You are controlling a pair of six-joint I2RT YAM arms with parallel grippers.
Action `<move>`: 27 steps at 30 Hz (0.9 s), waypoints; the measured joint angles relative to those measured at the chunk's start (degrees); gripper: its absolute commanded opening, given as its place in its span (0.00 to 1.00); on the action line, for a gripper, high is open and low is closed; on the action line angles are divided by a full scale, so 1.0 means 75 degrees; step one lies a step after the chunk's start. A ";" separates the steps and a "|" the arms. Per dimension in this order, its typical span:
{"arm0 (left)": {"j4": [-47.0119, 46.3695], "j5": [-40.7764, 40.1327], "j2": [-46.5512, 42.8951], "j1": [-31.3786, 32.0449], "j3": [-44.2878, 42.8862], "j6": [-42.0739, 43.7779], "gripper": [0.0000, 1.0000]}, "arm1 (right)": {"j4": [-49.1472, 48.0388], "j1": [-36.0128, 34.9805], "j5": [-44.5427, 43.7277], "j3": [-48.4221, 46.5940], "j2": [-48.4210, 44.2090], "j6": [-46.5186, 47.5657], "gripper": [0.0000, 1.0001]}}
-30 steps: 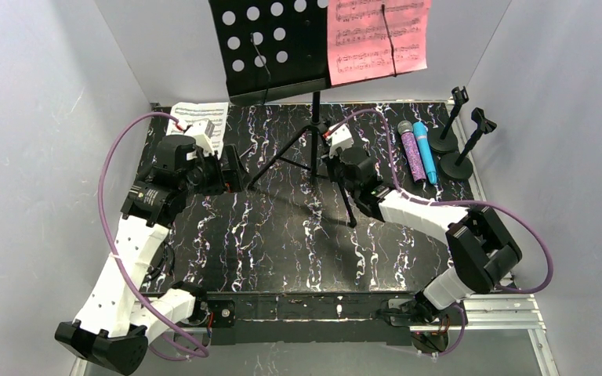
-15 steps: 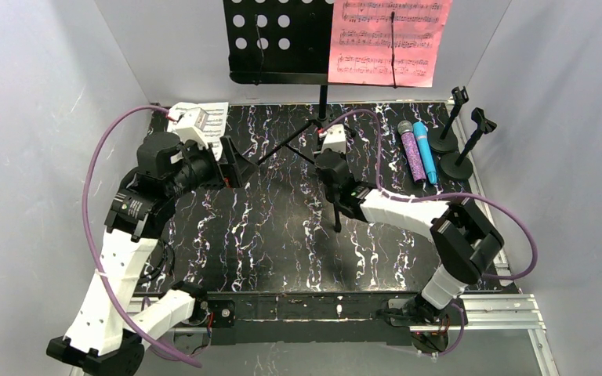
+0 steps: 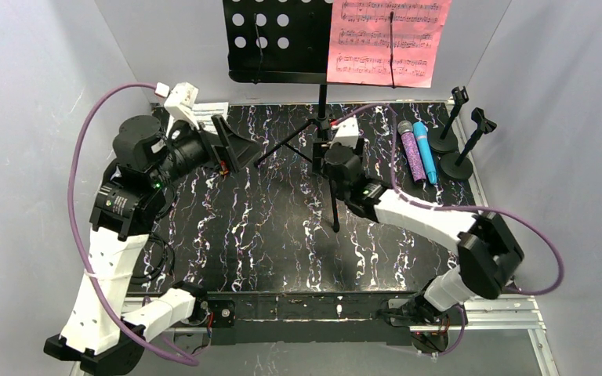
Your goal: Pack up the instrument practice props
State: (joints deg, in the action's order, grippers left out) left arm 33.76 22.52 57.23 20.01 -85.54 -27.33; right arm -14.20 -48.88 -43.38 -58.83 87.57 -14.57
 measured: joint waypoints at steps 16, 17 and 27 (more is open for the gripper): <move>-0.0615 0.0085 0.2328 0.1078 -0.3258 -0.0411 0.94 | 0.3678 0.0009 0.0589 -0.0705 -0.3739 0.1276 0.99; -0.0615 0.0023 0.2553 0.1180 -0.3523 -0.0373 0.94 | 0.3981 0.0009 0.0609 -0.1003 -0.3751 0.1361 0.99; -0.0667 -0.0766 0.4444 0.1894 -0.5989 0.0044 0.89 | 0.7009 0.0012 0.0758 -0.5109 -0.3392 0.1836 0.99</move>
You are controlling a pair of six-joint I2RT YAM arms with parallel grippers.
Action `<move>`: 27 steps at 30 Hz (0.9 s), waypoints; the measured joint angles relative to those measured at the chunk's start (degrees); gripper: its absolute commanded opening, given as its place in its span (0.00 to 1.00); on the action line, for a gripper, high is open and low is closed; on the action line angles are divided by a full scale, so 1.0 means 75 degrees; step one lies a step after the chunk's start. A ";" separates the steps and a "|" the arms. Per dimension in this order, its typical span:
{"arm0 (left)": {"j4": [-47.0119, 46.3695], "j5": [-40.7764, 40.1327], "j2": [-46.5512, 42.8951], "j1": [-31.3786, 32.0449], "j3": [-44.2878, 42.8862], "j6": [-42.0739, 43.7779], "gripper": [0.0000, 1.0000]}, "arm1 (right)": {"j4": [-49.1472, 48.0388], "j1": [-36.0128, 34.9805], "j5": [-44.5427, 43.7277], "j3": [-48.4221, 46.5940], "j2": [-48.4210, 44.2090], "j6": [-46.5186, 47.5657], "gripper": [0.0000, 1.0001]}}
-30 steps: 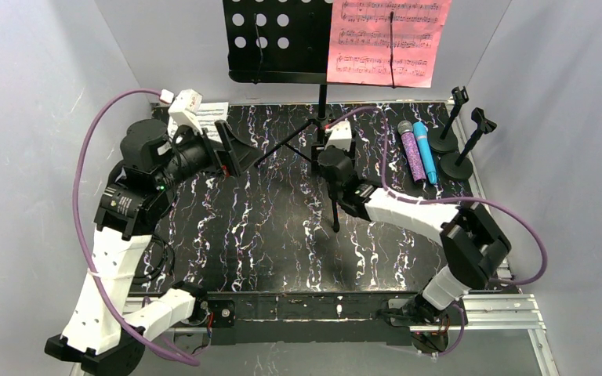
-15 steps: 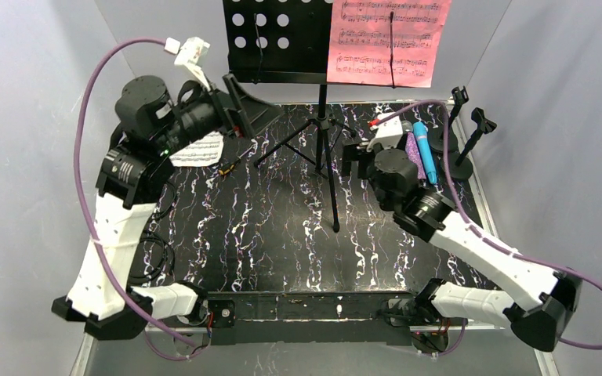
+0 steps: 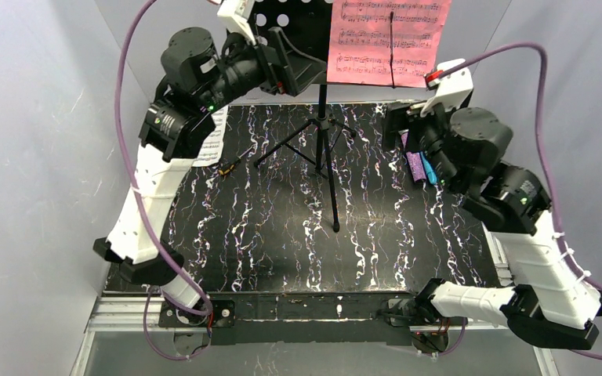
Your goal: Pack up the instrument practice props
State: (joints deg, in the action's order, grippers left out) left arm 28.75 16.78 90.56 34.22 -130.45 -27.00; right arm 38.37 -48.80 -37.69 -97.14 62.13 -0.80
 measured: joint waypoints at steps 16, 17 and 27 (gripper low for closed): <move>-0.0064 -0.0833 0.1329 0.0323 -0.0816 -0.0309 0.79 | 0.0997 0.0009 -0.0178 -0.3614 0.2259 0.0761 0.99; -0.0070 -0.0901 0.1329 0.0338 -0.0816 -0.0356 0.78 | 0.0901 0.0050 -0.0207 -0.3663 0.2381 0.0807 0.98; -0.0140 -0.1265 0.1370 0.0385 -0.0810 -0.0650 0.76 | 0.0475 0.2725 0.1734 -0.3812 0.3083 0.0195 0.91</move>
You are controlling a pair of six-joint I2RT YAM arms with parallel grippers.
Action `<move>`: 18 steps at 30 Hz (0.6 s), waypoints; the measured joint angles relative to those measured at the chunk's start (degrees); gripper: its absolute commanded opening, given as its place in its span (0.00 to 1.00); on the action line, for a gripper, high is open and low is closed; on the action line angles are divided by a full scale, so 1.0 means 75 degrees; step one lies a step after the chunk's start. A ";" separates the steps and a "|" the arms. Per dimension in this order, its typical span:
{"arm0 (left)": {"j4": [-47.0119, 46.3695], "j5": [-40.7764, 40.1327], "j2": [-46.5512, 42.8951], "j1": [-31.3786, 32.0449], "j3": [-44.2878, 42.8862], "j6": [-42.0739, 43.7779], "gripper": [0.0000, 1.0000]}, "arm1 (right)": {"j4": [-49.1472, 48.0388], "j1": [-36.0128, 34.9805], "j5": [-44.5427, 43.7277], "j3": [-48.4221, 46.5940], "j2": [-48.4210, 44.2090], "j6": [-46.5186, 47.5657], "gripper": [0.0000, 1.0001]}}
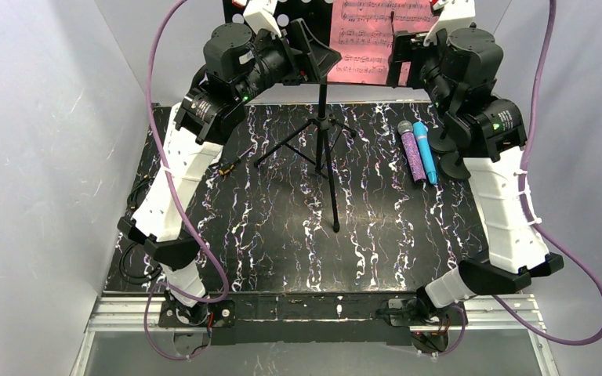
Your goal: Pack up the instrument practice props
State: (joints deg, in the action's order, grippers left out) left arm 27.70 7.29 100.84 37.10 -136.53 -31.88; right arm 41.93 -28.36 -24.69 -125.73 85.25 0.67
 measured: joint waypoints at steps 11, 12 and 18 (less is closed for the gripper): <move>-0.0085 -0.0058 0.0067 0.0020 0.0146 -0.0248 0.74 | -0.0478 0.0254 0.1877 -0.0020 0.0029 -0.0525 0.77; -0.0096 -0.0052 0.0087 0.0020 0.0146 -0.0277 0.73 | -0.0501 0.0259 0.1947 -0.0023 0.0044 -0.0548 0.76; -0.0093 0.0044 0.0370 0.0020 0.0140 -0.0458 0.71 | -0.0656 0.0289 0.2209 -0.0023 0.0233 -0.0664 0.67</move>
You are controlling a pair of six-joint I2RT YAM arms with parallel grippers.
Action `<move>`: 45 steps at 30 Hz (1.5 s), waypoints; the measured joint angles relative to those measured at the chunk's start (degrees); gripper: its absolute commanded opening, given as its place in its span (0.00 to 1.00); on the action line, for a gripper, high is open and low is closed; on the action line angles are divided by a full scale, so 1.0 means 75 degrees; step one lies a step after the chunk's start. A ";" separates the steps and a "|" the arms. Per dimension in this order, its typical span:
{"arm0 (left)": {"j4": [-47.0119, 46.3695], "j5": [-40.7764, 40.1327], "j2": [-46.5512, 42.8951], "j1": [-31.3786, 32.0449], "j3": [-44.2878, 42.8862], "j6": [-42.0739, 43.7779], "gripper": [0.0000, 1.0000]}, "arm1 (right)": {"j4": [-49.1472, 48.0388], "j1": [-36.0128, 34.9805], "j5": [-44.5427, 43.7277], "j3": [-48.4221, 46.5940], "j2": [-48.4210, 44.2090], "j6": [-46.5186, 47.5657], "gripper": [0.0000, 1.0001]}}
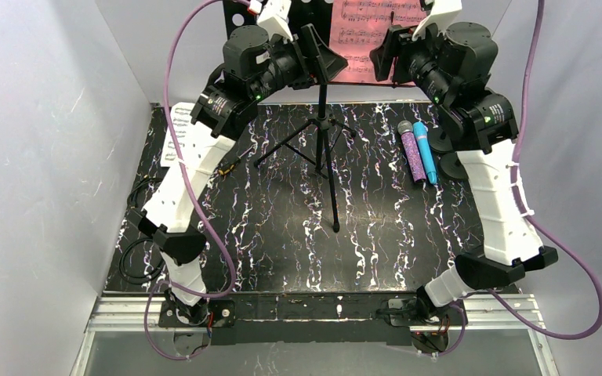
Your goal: Pack up the instrument practice props
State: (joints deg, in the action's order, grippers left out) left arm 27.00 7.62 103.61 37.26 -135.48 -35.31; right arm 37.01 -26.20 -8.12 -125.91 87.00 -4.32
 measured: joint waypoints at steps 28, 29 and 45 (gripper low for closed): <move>-0.1119 0.0195 0.0099 0.0000 0.0737 -0.0192 0.08 | -0.0283 0.0099 0.0385 0.0000 0.0149 0.0003 0.36; -0.1163 0.0181 0.0093 0.0000 0.0743 -0.0178 0.05 | -0.0297 0.0099 0.0364 0.0000 0.0149 0.0000 0.32; -0.1376 -0.0335 -0.1227 0.0000 0.2075 0.0224 0.00 | -0.0560 0.0140 0.0047 0.0326 -0.0096 -0.0023 0.01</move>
State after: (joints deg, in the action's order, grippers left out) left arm 16.69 5.10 94.41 37.26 -119.92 -33.63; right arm 32.82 -25.15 -7.77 -123.46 86.28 -4.49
